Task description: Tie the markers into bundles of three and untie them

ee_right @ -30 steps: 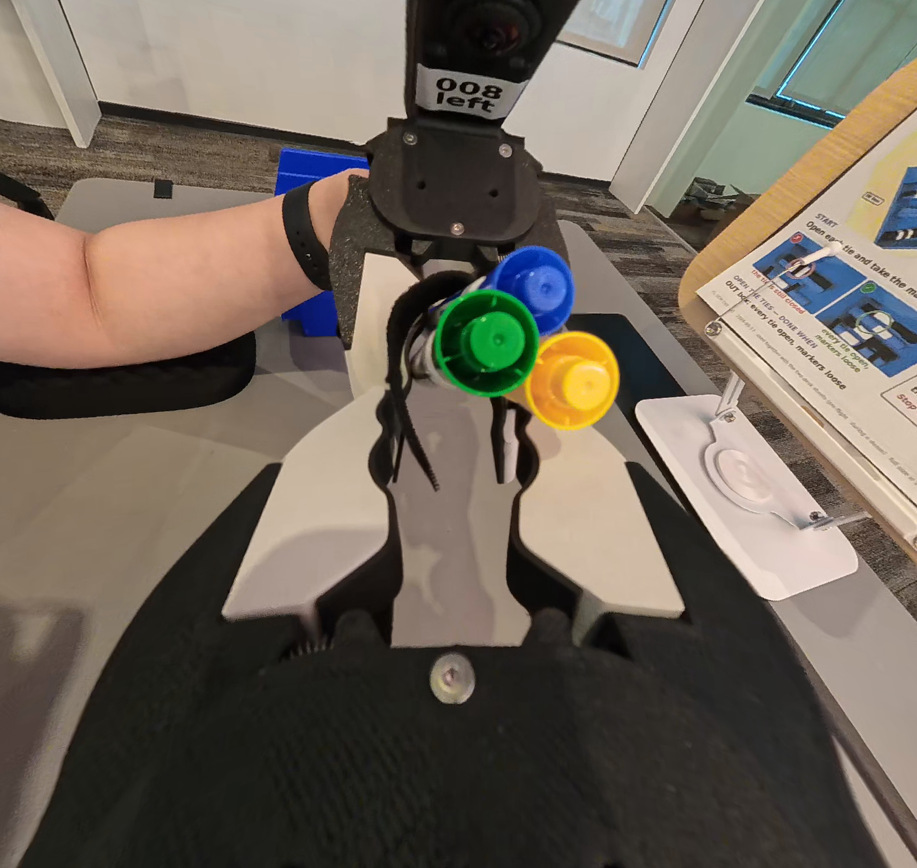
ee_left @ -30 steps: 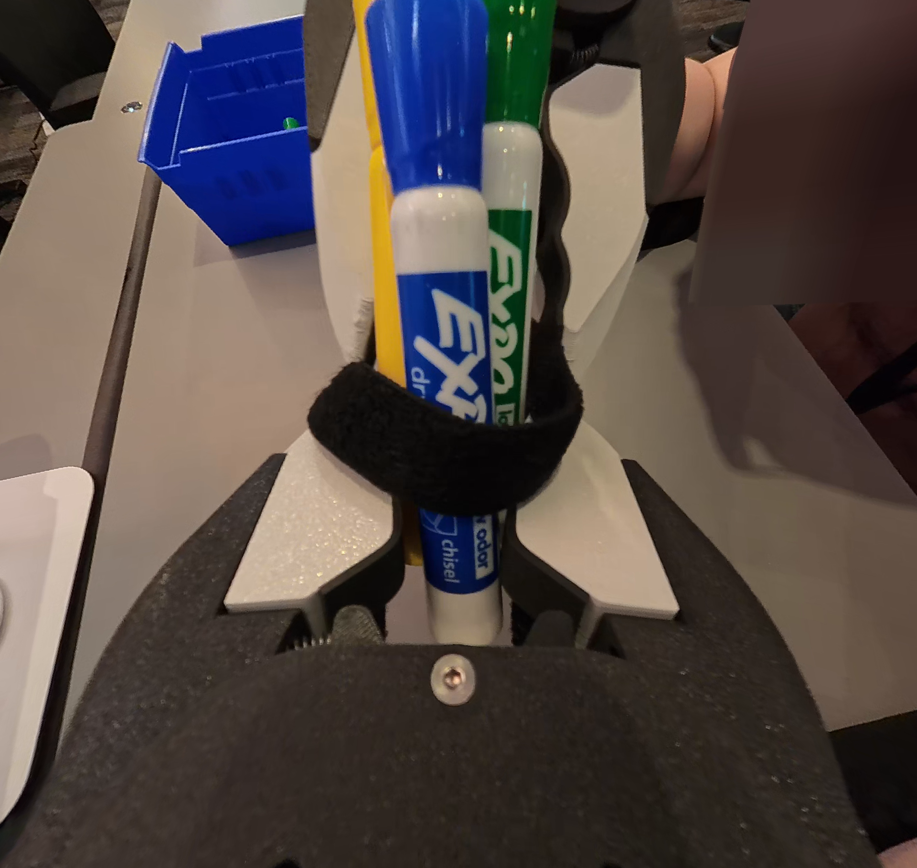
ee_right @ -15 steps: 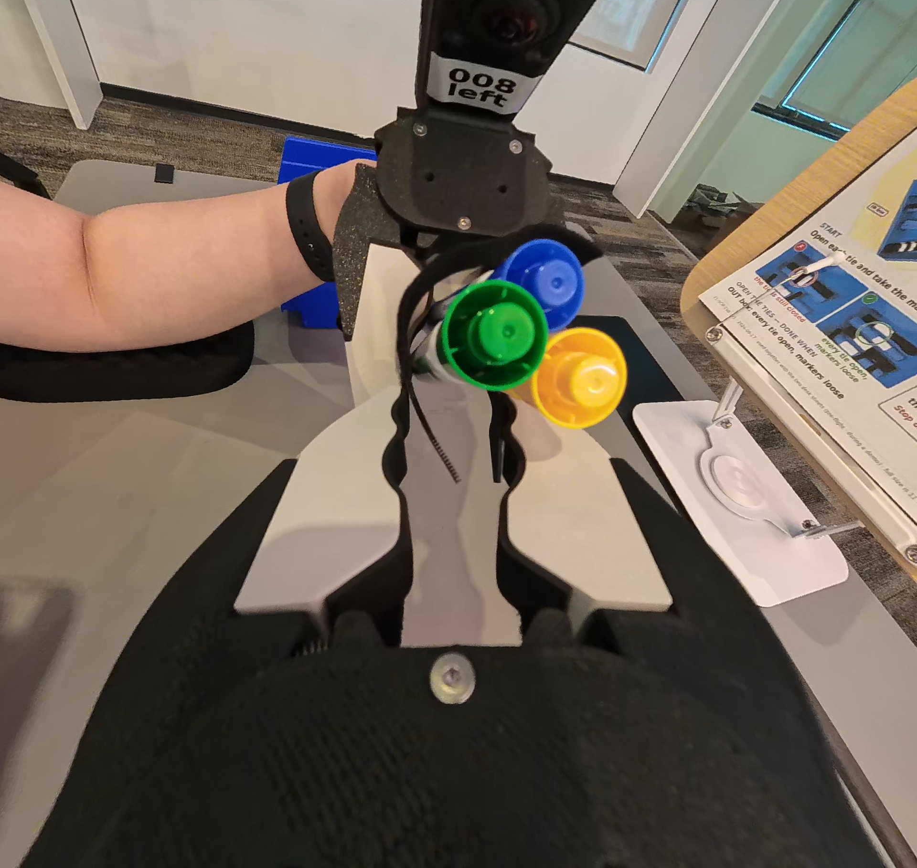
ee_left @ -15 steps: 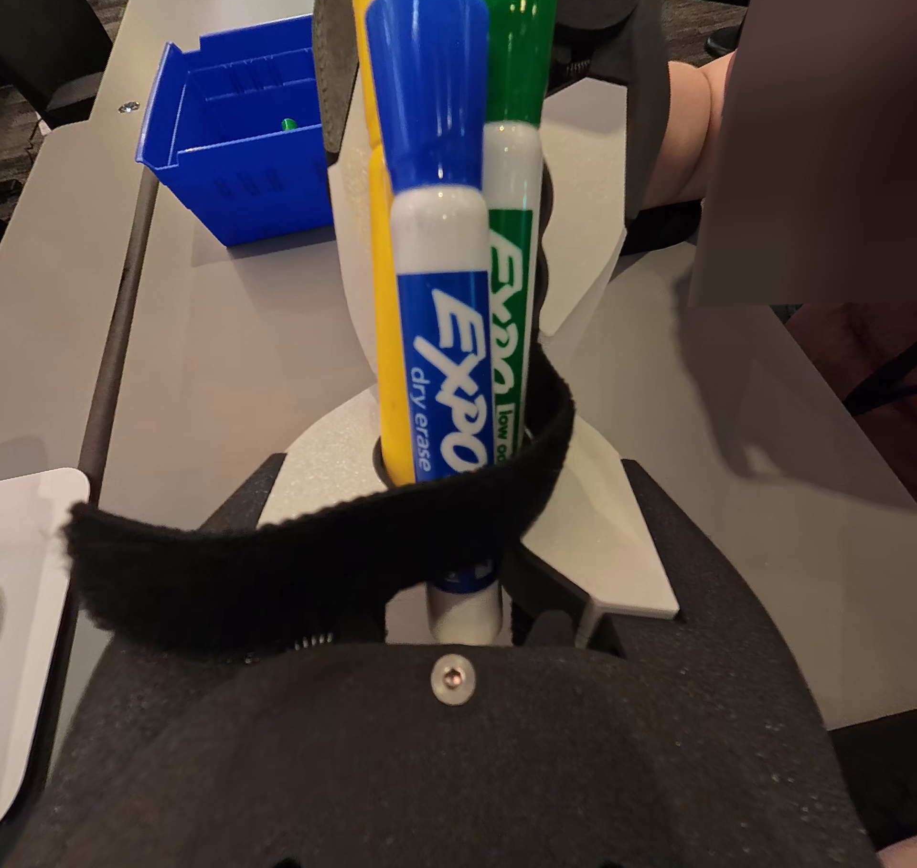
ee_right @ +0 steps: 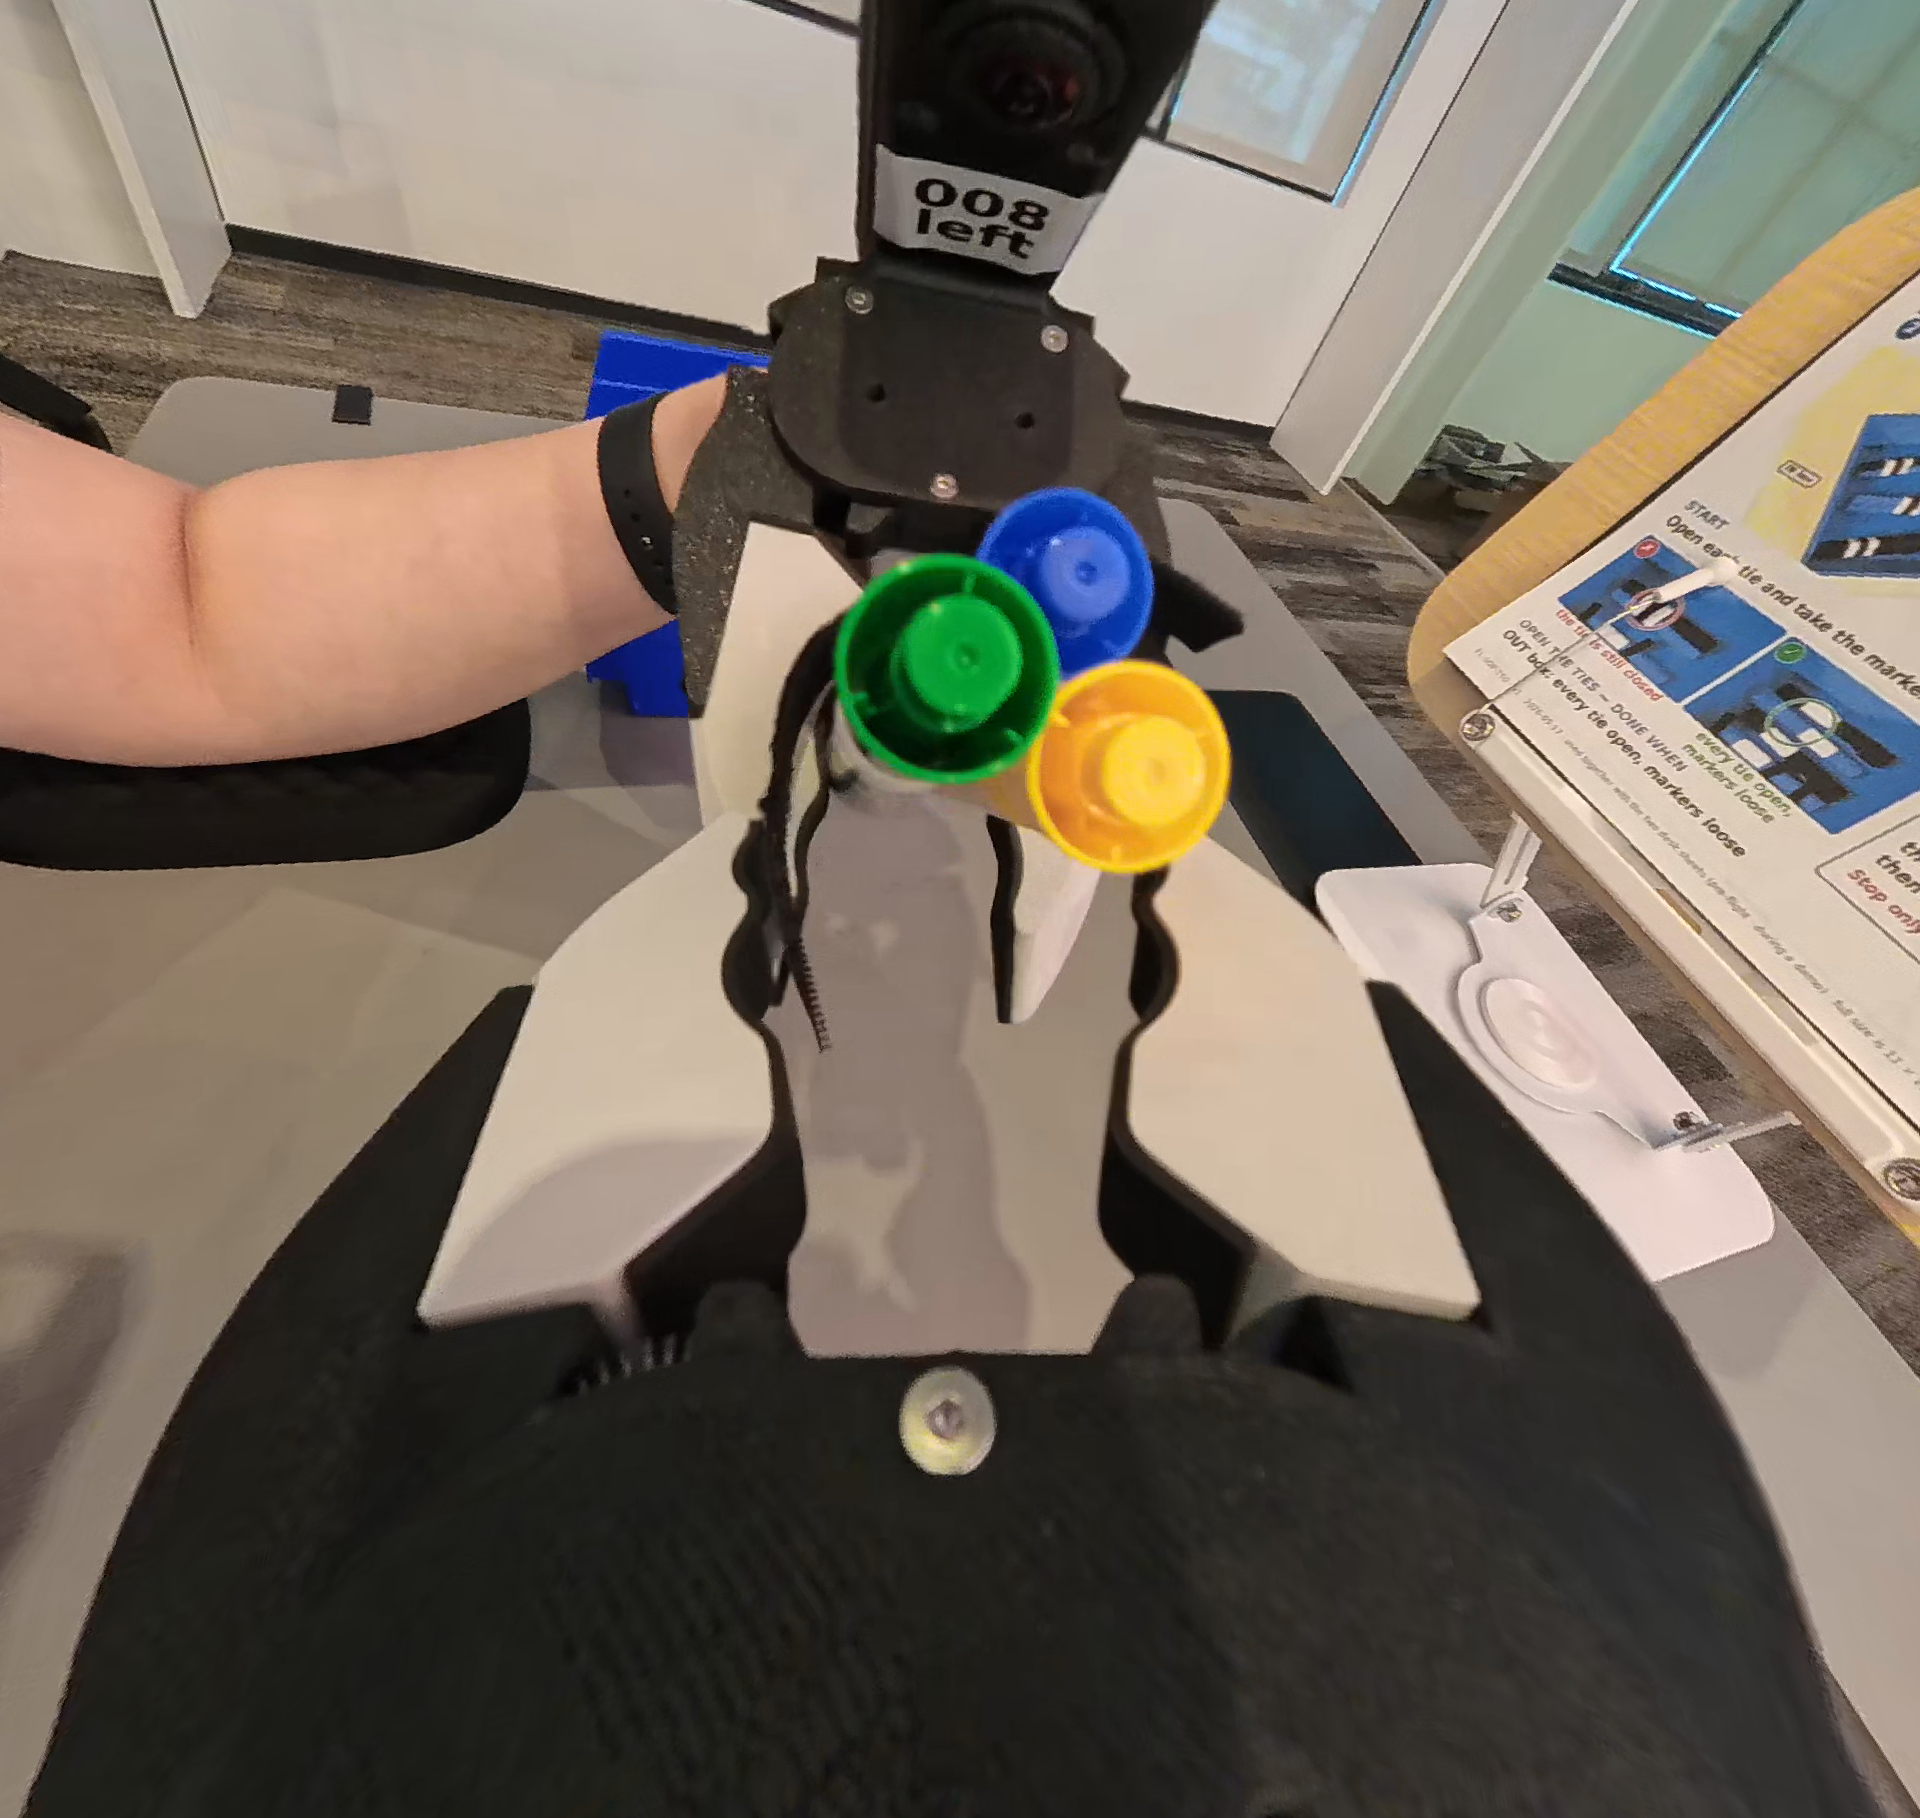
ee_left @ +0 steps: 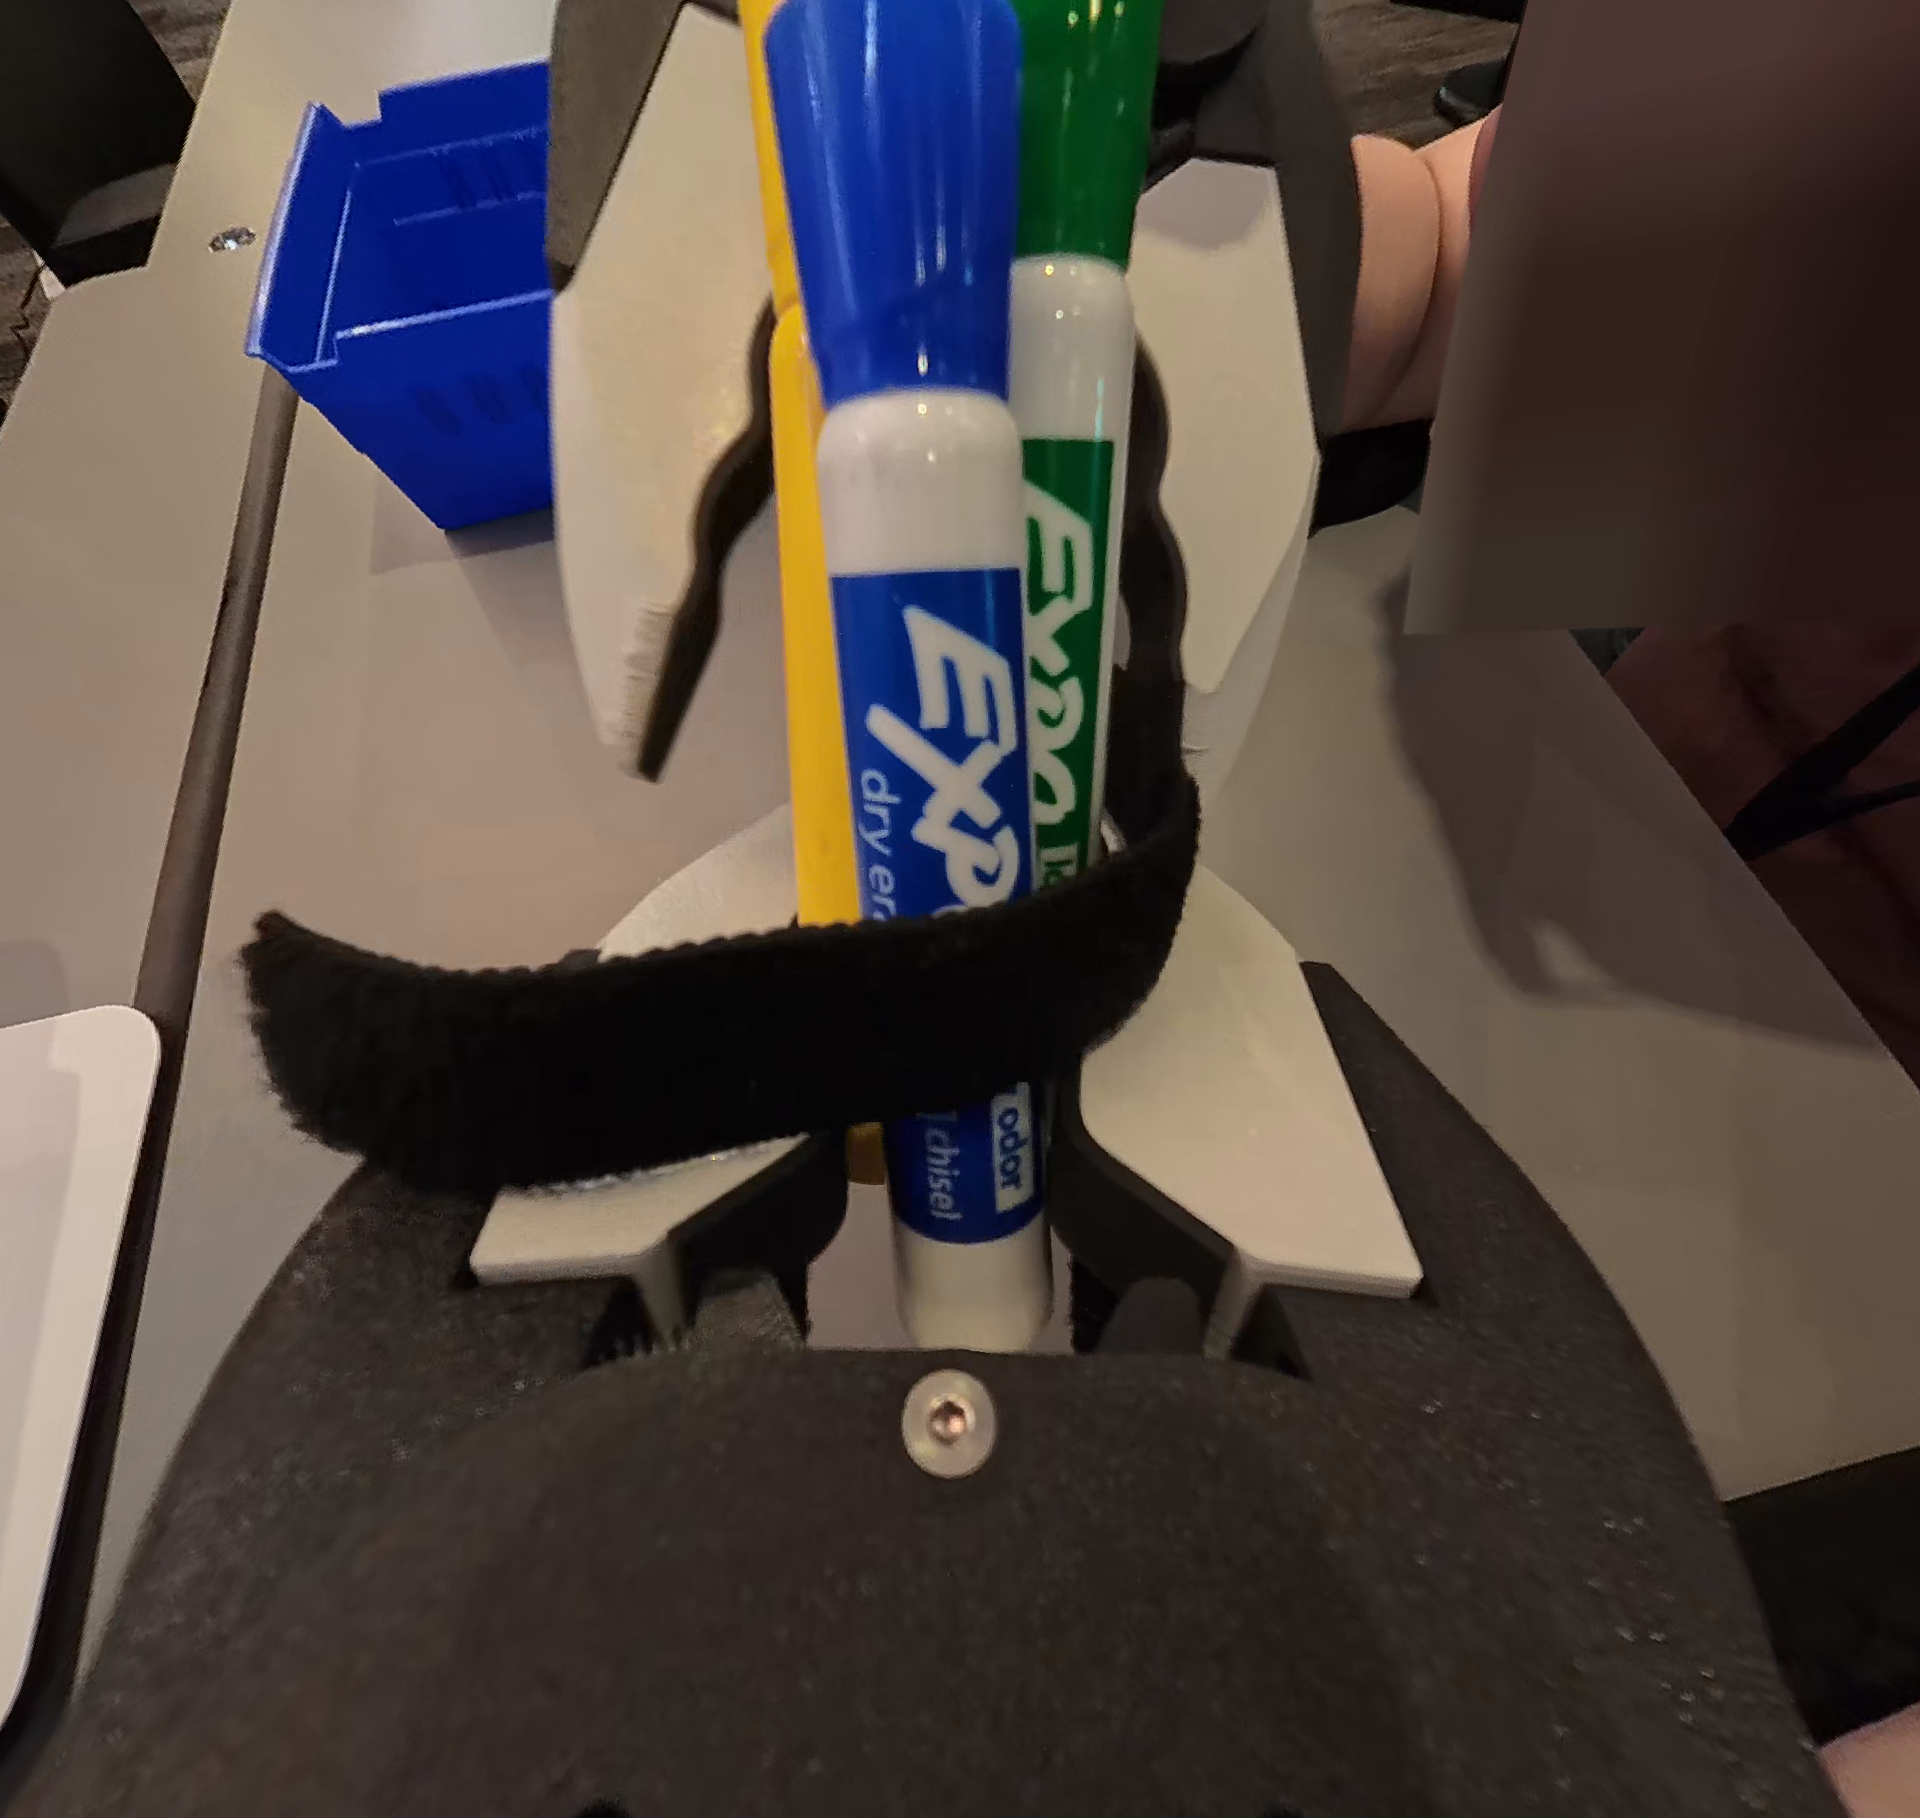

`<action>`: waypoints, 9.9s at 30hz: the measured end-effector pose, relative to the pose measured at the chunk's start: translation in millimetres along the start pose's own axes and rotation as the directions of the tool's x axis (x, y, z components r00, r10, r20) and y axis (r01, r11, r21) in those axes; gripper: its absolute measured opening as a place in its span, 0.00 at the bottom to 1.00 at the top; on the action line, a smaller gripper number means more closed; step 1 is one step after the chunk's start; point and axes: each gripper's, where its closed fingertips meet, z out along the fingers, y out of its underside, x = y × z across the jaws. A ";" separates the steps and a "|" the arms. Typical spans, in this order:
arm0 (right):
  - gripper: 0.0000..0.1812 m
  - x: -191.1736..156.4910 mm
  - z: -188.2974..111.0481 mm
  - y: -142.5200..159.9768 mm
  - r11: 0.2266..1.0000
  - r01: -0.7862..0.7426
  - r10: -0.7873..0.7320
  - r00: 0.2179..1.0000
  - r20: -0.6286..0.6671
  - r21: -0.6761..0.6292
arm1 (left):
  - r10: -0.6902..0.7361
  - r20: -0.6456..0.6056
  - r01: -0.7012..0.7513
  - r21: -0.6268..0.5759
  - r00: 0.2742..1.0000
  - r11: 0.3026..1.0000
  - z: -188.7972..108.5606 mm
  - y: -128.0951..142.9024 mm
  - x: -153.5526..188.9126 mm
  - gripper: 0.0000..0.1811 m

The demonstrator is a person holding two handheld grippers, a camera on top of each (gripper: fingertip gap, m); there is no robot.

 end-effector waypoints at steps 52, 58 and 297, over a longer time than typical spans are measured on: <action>0.40 -35.6 -20.2 -2.9 0.964 0.238 -0.258 0.944 0.204 0.118 | 0.041 -0.212 -0.051 -0.045 0.976 0.998 30.3 -2.2 43.7 0.23; 0.34 -34.9 -20.0 -1.5 0.961 0.257 -0.272 0.942 0.195 0.098 | 0.039 -0.203 -0.049 -0.044 0.978 0.998 28.9 -2.0 41.8 0.23; 0.01 -25.7 -14.4 1.3 0.976 0.203 -0.215 0.960 0.179 0.081 | 0.008 -0.112 -0.005 0.028 0.994 1.000 7.5 -14.9 25.4 0.25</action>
